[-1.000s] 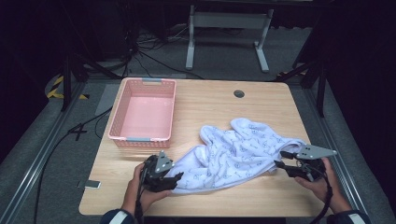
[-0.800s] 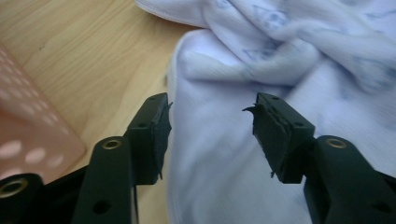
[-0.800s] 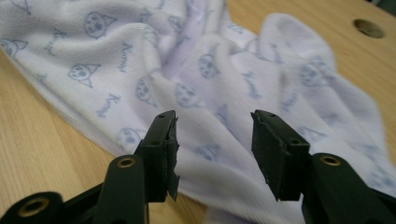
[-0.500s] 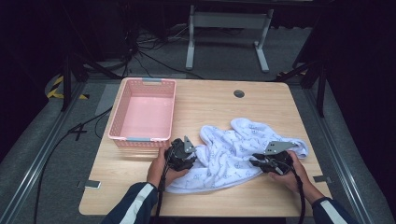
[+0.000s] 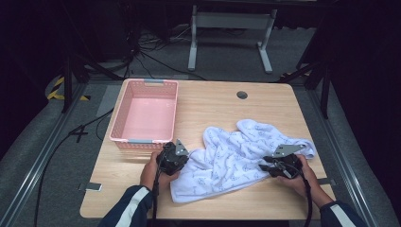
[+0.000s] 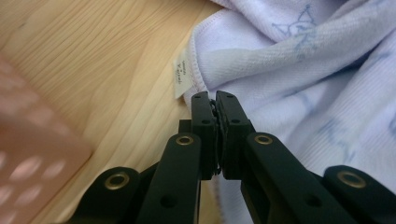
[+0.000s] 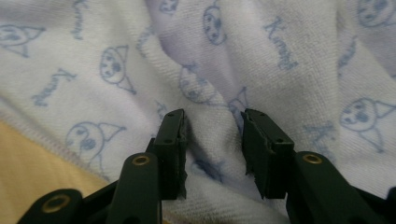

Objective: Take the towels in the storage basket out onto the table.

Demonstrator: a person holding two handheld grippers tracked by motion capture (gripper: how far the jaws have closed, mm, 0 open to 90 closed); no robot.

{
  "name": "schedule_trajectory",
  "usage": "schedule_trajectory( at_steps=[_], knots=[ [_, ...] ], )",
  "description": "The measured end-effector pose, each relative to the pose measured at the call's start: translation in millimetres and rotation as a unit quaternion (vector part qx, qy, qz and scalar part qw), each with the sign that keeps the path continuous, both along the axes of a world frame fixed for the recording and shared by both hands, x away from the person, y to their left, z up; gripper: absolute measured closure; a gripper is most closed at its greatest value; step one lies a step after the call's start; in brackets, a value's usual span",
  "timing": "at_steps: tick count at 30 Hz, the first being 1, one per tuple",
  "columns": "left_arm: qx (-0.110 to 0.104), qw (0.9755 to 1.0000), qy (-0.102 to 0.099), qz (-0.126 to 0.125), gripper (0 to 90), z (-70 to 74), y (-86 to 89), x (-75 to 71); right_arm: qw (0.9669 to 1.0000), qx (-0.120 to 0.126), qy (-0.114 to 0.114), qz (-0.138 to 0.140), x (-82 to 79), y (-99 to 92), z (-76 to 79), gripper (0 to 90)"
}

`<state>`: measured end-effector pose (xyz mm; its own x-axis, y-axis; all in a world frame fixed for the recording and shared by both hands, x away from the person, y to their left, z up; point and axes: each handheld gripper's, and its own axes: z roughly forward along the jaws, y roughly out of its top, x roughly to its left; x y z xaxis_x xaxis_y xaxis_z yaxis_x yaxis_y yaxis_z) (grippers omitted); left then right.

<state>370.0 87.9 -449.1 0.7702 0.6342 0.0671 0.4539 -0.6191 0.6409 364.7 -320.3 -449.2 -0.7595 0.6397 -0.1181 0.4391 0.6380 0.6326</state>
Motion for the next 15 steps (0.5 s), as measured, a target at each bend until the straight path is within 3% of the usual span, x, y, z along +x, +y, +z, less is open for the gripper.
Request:
schedule_trajectory(
  at_steps=[3, 4, 8, 11, 15],
  knots=[
    [-0.011, 0.9998, 0.003, 0.015, 87.4, 1.2, 15.7, -10.3, 0.9997, -0.012, -0.009, -0.018, 1.1, -4.7, 0.8, 59.4],
    [-0.013, 0.9997, 0.005, 0.02, 87.4, 1.7, 22.8, -14.6, 0.9988, -0.025, -0.019, -0.038, 2.6, -11.5, 1.5, 59.7],
    [-0.026, 0.9984, 0.016, 0.048, 88.0, -2.9, 51.6, -35.7, 0.9971, -0.028, -0.022, -0.067, 6.0, -25.3, 2.1, 60.0],
    [-0.033, 0.9977, 0.031, 0.051, 87.5, -5.2, 58.1, -42.6, 0.9961, -0.03, -0.029, -0.078, 7.7, -30.5, 1.9, 59.5],
    [-0.018, 0.9991, 0.012, 0.036, 83.9, -1.6, 52.1, -52.1, 0.9958, -0.028, -0.026, -0.083, 9.0, -33.8, 1.9, 59.1]
  ],
)
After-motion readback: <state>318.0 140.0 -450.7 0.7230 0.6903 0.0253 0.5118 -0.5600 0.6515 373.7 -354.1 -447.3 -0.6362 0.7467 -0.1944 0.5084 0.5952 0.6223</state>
